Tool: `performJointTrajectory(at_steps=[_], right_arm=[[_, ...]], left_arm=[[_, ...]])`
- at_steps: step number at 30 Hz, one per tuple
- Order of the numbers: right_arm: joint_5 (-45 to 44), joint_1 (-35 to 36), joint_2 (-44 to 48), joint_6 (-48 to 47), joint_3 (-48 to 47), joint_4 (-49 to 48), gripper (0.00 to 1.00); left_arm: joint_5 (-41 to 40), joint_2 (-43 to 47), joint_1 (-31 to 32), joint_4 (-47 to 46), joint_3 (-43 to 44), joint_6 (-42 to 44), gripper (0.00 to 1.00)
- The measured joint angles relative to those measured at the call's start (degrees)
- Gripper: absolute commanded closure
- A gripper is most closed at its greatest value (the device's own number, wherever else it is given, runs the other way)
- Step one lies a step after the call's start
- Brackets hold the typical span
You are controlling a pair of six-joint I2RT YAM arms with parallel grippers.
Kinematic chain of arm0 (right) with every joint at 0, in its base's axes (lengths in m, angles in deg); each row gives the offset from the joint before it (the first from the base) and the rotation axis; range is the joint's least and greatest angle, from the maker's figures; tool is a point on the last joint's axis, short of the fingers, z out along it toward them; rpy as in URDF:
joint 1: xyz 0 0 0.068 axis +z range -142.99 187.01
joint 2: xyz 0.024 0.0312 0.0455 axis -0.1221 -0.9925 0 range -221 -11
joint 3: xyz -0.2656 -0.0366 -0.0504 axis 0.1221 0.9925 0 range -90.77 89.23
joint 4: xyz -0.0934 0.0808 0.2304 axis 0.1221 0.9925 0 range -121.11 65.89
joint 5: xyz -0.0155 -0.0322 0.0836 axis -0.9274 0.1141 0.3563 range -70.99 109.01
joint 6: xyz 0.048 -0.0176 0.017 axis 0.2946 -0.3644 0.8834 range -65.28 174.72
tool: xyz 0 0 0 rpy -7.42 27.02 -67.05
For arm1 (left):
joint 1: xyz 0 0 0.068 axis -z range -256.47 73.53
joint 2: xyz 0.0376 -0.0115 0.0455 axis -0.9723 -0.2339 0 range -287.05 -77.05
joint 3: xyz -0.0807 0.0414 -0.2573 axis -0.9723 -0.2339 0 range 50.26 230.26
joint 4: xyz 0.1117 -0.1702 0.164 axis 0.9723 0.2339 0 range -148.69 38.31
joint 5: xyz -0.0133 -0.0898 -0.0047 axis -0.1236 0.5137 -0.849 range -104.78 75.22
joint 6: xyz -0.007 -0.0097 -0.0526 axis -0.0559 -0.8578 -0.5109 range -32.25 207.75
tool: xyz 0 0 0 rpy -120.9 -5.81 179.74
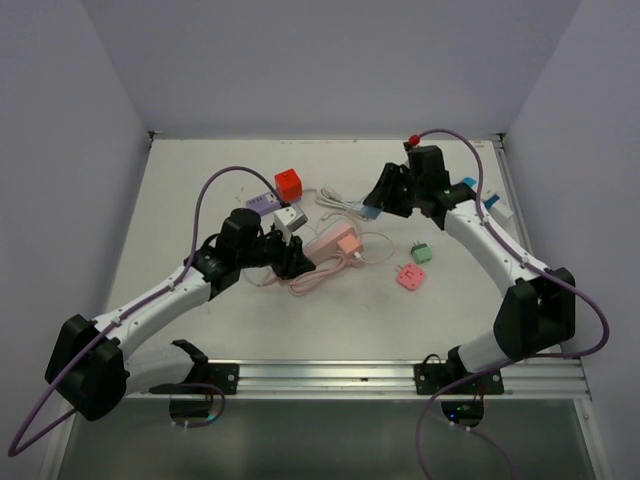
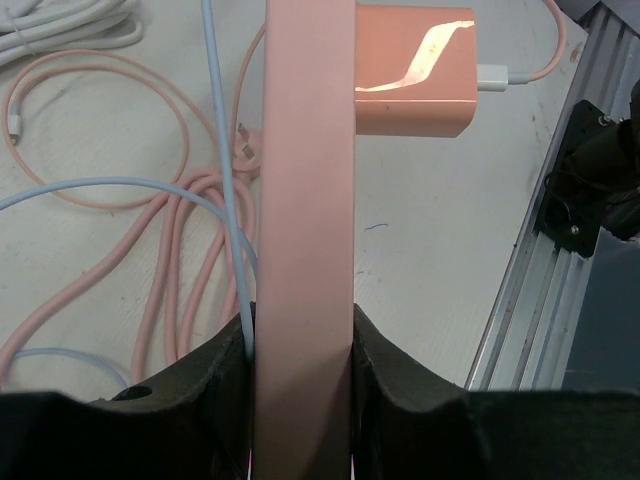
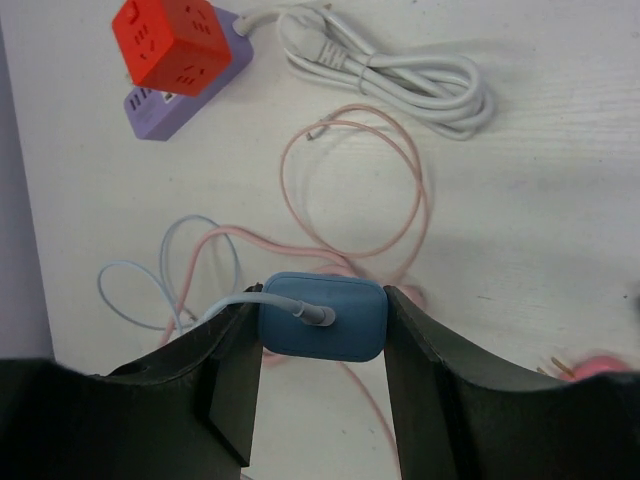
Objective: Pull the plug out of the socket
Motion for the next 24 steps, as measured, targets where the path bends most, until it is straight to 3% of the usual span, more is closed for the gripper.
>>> performJointTrajectory(at_steps=[11,18,24], right_arm=[[3.0,-5.2,0.0,-1.6,9.3,0.5,0.98],[4.7,-6.7,0.0,-1.8,15.1,-2.4,0.51],[4.3,-7.6,0.0,-1.9,16.6,-4.3,0.28]], left_arm=[[-1.9,-1.1,0.0,-0.5,0.2,-1.7,1.00],[-2.2,-5.3,0.2,-2.2,0.2,-6.2,1.00],[-2.7,-7.3,0.3,-3.7,-0.1,-9.3,1.00]])
